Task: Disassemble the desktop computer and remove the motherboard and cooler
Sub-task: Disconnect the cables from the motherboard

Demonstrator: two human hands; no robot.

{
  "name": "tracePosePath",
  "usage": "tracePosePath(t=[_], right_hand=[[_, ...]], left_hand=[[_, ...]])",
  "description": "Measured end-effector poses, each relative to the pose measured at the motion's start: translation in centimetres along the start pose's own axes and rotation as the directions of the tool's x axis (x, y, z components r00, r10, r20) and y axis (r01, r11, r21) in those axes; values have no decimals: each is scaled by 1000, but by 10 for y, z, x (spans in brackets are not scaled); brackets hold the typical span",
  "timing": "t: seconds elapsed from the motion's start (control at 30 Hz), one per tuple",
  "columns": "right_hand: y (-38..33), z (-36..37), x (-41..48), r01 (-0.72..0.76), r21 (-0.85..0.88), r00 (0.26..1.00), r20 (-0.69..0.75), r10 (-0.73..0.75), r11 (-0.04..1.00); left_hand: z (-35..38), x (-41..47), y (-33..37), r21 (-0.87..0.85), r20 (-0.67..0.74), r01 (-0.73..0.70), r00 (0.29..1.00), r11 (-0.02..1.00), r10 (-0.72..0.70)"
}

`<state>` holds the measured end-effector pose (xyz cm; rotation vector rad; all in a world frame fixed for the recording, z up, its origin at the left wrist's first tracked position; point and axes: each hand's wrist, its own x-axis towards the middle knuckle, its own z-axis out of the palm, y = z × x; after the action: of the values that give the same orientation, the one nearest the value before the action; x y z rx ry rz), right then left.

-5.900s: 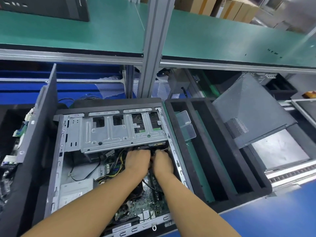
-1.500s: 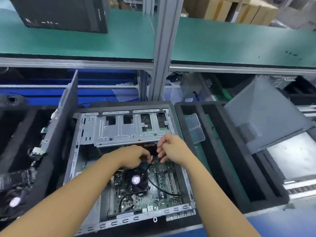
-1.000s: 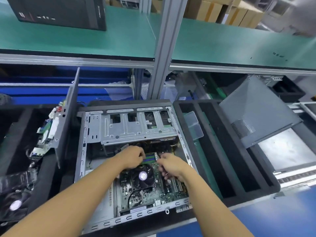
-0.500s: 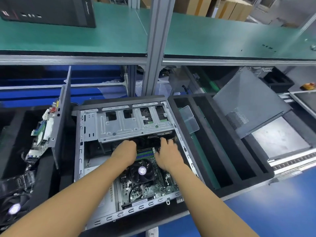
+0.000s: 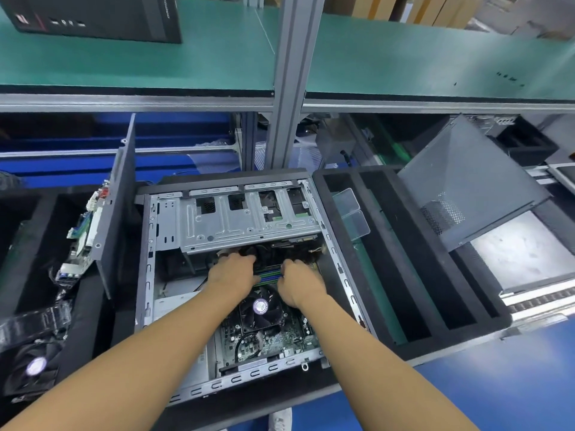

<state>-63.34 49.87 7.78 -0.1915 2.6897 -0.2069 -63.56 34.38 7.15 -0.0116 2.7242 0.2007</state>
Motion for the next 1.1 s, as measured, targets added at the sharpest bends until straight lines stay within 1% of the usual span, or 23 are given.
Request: tracePosePath(t=[0.1, 0.17, 0.2, 0.27, 0.33, 0.4, 0.47, 0.53, 0.6, 0.63, 0.67, 0.7, 0.73, 0.77, 0.8, 0.83, 0.87, 0.93, 0.97, 1.0, 1.03, 1.07, 1.1], right_hand=[[1, 0, -2, 48, 123, 999, 17, -51, 991], [3, 0, -5, 42, 222, 998, 37, -51, 974], [4, -2, -7, 34, 256, 998, 34, -44, 966], [7, -5, -9, 37, 311, 999, -3, -38, 950], [9, -6, -9, 49, 350, 998, -44, -36, 935], [9, -5, -10, 68, 414, 998, -39, -57, 908], [10, -7, -13, 147, 476, 988, -40, -146, 867], [13, -10, -17, 315, 384, 948, -94, -303, 868], [18, -13, -21, 455, 336, 890, -149, -431, 824], [20, -15, -23, 460, 414, 886, -160, -434, 786], [20, -16, -27, 397, 568, 913, -167, -372, 720], [19, -20, -33, 291, 772, 946, -145, -290, 565], [17, -21, -35, 188, 896, 972, -113, -204, 401], [17, -21, -37, 119, 952, 985, -77, -157, 280], [18, -20, -37, 87, 968, 988, -54, -146, 235], [20, -21, -38, 72, 974, 987, -37, -159, 215], [21, -20, -39, 69, 979, 977, -28, -211, 194], [26, -21, -42, 14, 996, 928, 19, -371, 87], [28, -21, -43, -38, 999, 902, 44, -430, 22], [31, -20, -43, -92, 995, 891, 66, -450, -34], [32, -21, -43, -136, 987, 899, 87, -430, -85], [33, -22, -43, -163, 981, 921, 113, -372, -105], [33, -22, -42, -164, 984, 950, 137, -280, -74]], left_hand=[[-1, 5, 8, 66, -103, 30, 994, 997, -23], [-4, 5, 10, 31, -139, 0, 990, 1000, 5], [-7, 4, 10, -3, -147, -45, 988, 999, 44], [-13, -3, 7, -36, -129, -189, 975, 981, 183], [-19, -11, 0, -77, -51, -356, 934, 931, 353], [-28, -23, -3, -183, 14, -451, 887, 874, 461], [-36, -34, -1, -266, 41, -487, 856, 832, 515], [-42, -45, 5, -375, 39, -493, 838, 785, 545], [-43, -53, 7, -538, -1, -471, 829, 699, 559], [-44, -56, 6, -599, -46, -465, 833, 652, 551], [-41, -57, 3, -626, -111, -474, 841, 620, 530], [-38, -55, 0, -617, -191, -491, 851, 614, 489], [-35, -53, -2, -591, -273, -493, 867, 638, 417], [-31, -49, -5, -553, -353, -475, 878, 684, 325], [-28, -45, -6, -509, -393, -438, 884, 741, 253], [-25, -41, -8, -436, -384, -401, 893, 806, 237], [-23, -36, -7, -327, -321, -399, 900, 857, 296], [-15, -30, -5, -102, -76, -484, 875, 869, 478], [-12, -28, -3, -51, 23, -521, 852, 852, 522], [-9, -28, 0, -30, 77, -533, 843, 846, 533], [-6, -29, 2, -26, 60, -526, 848, 850, 527], [-6, -31, 5, -28, -2, -505, 863, 863, 505], [-8, -32, 6, -22, -111, -480, 873, 877, 476]])
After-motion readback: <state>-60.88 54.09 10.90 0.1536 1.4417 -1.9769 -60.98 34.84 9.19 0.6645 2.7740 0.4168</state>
